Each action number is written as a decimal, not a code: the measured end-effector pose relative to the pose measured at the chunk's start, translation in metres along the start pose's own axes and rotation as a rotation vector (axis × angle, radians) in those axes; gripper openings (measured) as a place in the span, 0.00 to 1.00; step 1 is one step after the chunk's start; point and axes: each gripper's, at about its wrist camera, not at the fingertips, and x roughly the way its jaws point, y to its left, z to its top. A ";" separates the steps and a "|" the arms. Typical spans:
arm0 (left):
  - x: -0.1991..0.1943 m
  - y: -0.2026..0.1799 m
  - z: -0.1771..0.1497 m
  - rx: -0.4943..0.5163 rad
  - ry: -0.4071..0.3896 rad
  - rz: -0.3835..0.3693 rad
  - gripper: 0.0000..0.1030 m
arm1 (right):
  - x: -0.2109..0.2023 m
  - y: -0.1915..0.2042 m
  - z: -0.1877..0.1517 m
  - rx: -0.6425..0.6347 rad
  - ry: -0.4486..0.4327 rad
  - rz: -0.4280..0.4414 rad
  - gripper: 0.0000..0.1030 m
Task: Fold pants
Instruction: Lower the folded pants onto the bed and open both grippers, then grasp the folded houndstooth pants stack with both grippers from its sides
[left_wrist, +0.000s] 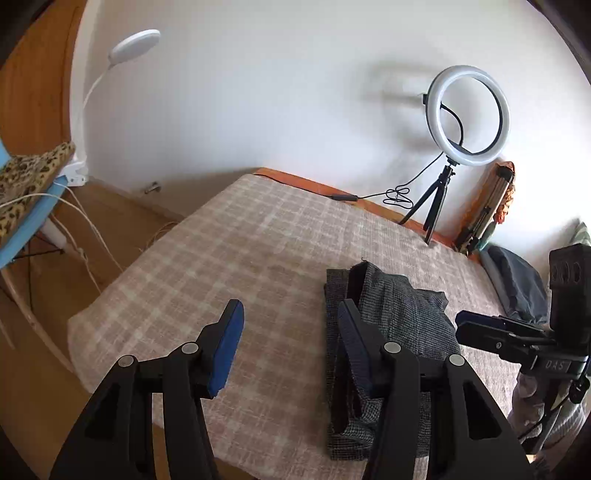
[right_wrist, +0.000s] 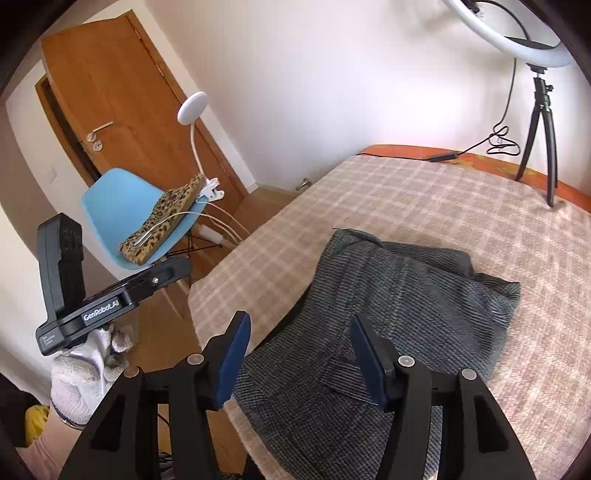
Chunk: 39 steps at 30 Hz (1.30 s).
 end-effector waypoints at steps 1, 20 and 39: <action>0.001 -0.012 -0.003 0.026 0.004 -0.020 0.51 | -0.006 -0.013 -0.001 0.023 -0.010 -0.038 0.58; 0.089 -0.050 -0.069 0.188 0.293 -0.072 0.66 | 0.053 -0.171 0.001 0.381 0.060 -0.129 0.17; 0.074 0.012 -0.062 -0.229 0.435 -0.301 0.65 | 0.004 -0.151 -0.038 0.356 0.112 0.022 0.63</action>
